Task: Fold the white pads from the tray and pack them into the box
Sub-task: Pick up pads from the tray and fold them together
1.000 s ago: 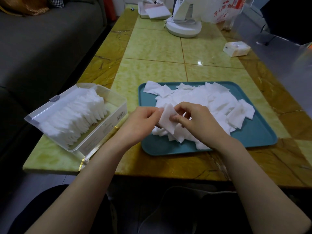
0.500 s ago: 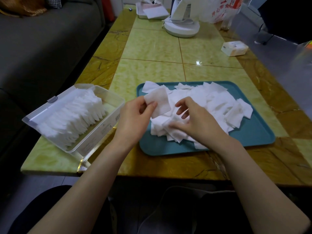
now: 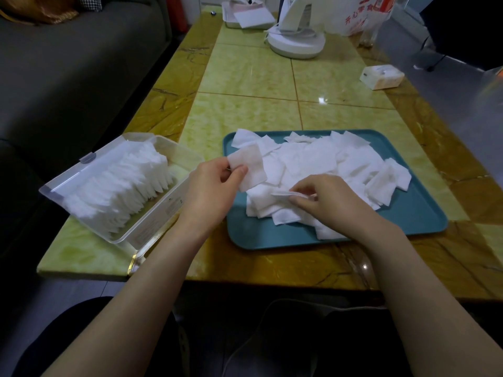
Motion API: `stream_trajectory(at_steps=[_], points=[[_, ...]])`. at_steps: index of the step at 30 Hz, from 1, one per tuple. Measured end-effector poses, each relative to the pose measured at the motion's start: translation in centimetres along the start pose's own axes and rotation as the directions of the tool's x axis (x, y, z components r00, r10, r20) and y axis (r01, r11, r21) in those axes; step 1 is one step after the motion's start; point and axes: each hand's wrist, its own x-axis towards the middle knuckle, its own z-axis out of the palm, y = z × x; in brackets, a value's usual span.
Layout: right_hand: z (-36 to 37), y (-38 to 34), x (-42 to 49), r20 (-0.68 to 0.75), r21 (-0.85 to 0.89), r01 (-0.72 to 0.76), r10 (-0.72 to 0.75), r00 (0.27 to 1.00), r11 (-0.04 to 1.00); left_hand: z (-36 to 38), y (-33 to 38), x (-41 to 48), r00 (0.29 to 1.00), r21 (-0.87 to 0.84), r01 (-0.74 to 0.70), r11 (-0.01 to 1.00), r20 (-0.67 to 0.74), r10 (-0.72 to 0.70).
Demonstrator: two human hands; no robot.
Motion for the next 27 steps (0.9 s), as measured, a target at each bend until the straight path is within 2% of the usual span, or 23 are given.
stream_trajectory(at_steps=[4,10,11,13,14,16,18,20,23,27], points=[[-0.3,0.7,0.1,0.068,0.075,-0.052,0.047,0.997,0.996,0.2,-0.1,-0.1,1.000,0.005,-0.001,1.000,0.005,0.001],[0.0,0.6,-0.2,0.134,0.043,-0.043,0.037,0.990,0.998,0.3,0.4,-0.3,0.999,-0.023,0.016,1.000,0.029,-0.016],[0.0,0.6,-0.2,0.112,0.015,-0.031,0.029,0.993,0.999,0.3,0.5,-0.3,0.999,-0.025,0.015,1.000,0.029,-0.014],[0.0,0.7,-0.1,-0.031,-0.031,-0.005,0.004,1.000,1.000,0.3,0.6,-0.4,0.999,-0.015,0.016,1.000,0.028,-0.016],[0.0,0.5,0.0,-0.131,0.006,0.006,-0.005,0.991,1.000,0.3,0.6,-0.4,1.000,-0.008,0.019,1.000,0.026,-0.019],[-0.4,-0.2,0.1,-0.276,0.265,0.027,0.049,0.960,0.964,0.4,0.5,-0.4,0.999,-0.003,0.033,0.999,0.017,-0.033],[-0.9,-1.1,0.1,-0.250,0.585,0.044,0.128,0.960,0.810,0.4,0.5,-0.4,0.999,-0.018,0.044,0.999,0.022,-0.044],[-0.8,-2.0,0.0,-0.135,0.759,0.024,0.120,0.984,0.651,0.6,0.5,-0.5,0.998,-0.043,0.037,0.998,0.048,-0.035],[0.1,-2.8,0.0,-0.016,0.833,-0.029,0.076,0.997,0.552,1.1,0.6,-0.7,0.994,-0.085,0.042,0.996,0.107,-0.033],[1.0,-3.0,0.3,-0.008,0.783,-0.062,0.110,0.994,0.619,1.2,1.0,-0.9,0.991,-0.164,0.061,0.985,0.130,-0.040]])
